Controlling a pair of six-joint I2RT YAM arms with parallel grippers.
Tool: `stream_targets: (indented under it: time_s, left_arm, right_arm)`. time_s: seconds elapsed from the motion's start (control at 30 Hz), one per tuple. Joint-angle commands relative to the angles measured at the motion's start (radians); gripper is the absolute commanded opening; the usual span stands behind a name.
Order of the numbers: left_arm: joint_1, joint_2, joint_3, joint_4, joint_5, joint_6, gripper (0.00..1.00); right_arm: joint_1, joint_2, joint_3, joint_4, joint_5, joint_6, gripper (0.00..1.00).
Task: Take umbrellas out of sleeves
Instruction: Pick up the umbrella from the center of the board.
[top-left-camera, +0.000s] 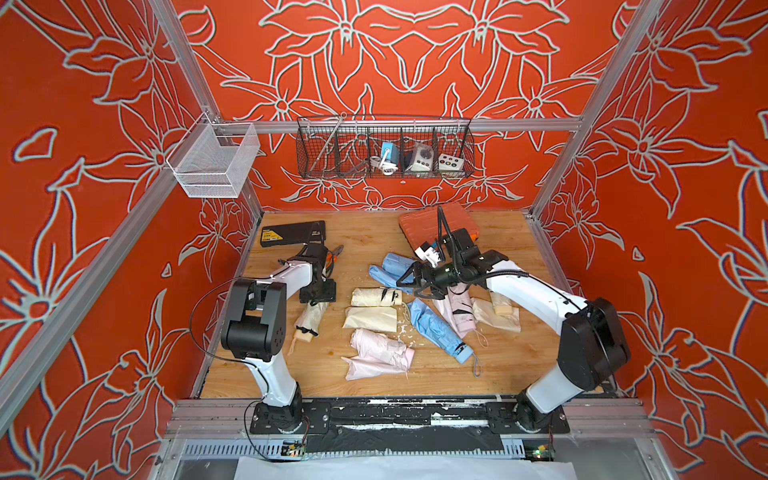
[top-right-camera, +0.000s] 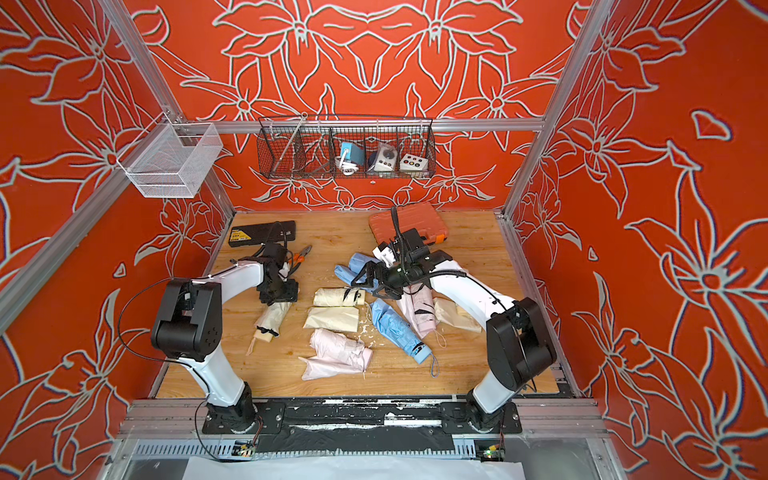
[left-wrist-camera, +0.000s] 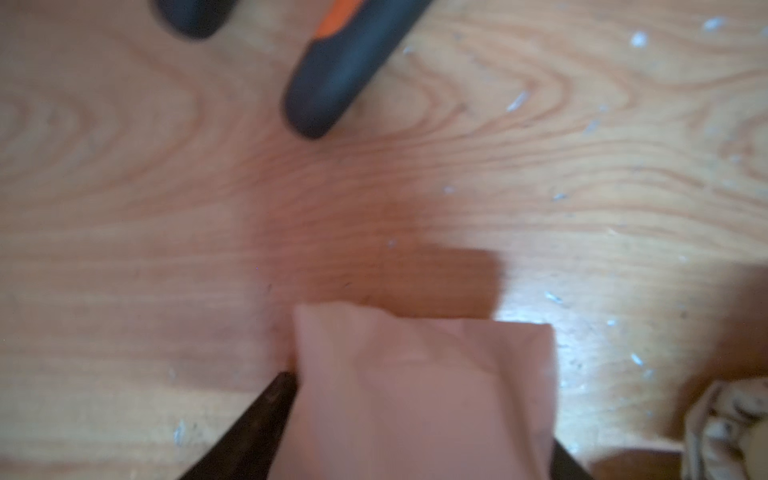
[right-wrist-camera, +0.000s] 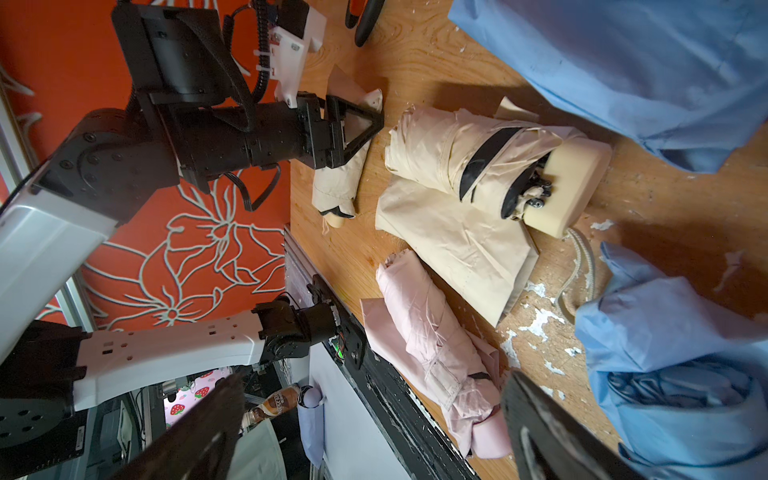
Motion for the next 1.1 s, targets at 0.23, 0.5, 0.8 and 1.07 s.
stream_targets:
  time_s: [0.23, 0.5, 0.8, 1.07]
  left_arm:
    - [0.005, 0.037, -0.014, -0.042, 0.130, -0.011, 0.28]
    - [0.140, -0.070, 0.008, -0.010, 0.550, -0.105, 0.20]
    - [0.252, -0.245, -0.161, 0.415, 0.978, -0.603, 0.16]
    - [0.213, -0.387, -0.531, 1.044, 0.943, -1.285, 0.07]
  right_arm:
    - [0.000, -0.022, 0.021, -0.002, 0.024, -0.008, 0.99]
    - [0.001, -0.064, 0.024, 0.022, 0.040, 0.031, 0.99]
    - [0.004, -0.121, 0.042, 0.020, 0.088, 0.075, 0.99]
    - [0.081, -0.167, 0.066, -0.102, 0.182, -0.038, 0.99]
